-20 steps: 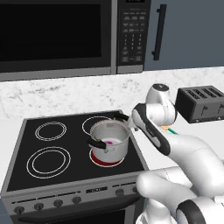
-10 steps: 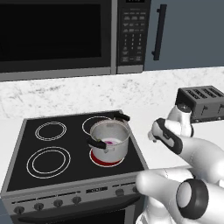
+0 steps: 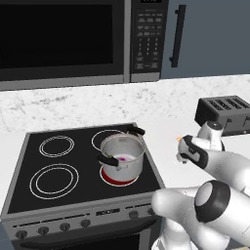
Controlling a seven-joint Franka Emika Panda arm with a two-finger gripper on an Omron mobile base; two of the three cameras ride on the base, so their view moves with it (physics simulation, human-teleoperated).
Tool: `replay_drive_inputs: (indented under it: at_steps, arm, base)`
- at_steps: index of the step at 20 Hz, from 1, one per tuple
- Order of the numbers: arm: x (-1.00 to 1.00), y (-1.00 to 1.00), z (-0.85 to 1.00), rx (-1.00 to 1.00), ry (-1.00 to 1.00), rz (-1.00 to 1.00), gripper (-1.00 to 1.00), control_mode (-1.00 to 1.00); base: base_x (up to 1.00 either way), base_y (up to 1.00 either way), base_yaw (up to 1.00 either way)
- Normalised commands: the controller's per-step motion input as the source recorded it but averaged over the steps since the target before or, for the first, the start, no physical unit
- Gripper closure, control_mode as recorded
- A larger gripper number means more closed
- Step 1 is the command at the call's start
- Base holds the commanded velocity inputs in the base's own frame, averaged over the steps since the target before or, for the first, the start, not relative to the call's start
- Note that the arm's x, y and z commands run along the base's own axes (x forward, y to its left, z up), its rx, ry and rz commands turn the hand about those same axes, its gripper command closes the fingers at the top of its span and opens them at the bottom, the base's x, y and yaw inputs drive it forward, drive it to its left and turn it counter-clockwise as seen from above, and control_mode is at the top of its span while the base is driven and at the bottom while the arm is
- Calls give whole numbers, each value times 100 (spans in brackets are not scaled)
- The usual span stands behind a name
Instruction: Put the onion and eggplant in the pot. Retrieve the spatula and lightly stir the vegetables in the pot.
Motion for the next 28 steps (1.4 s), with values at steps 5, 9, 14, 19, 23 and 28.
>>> replay_drive_inputs:
  at_steps: [5,9,14,19,23,28]
  arm:
    - [3,-18,-15,-21,0,0,-100,-100]
    - [4,-68,2,-12,1,0,-100,-100]
    - [2,-62,22,0,7,1,-100,-100]
    - [18,-41,0,1,3,1,-100,-100]
    - [36,-21,-8,0,1,6,-100,-100]
    - [37,-15,-26,0,0,9,-100,-100]
  base:
    - [0,0,0]
    - [0,0,0]
    - [0,0,0]
    - [0,0,0]
    - [0,0,0]
    - [0,0,0]
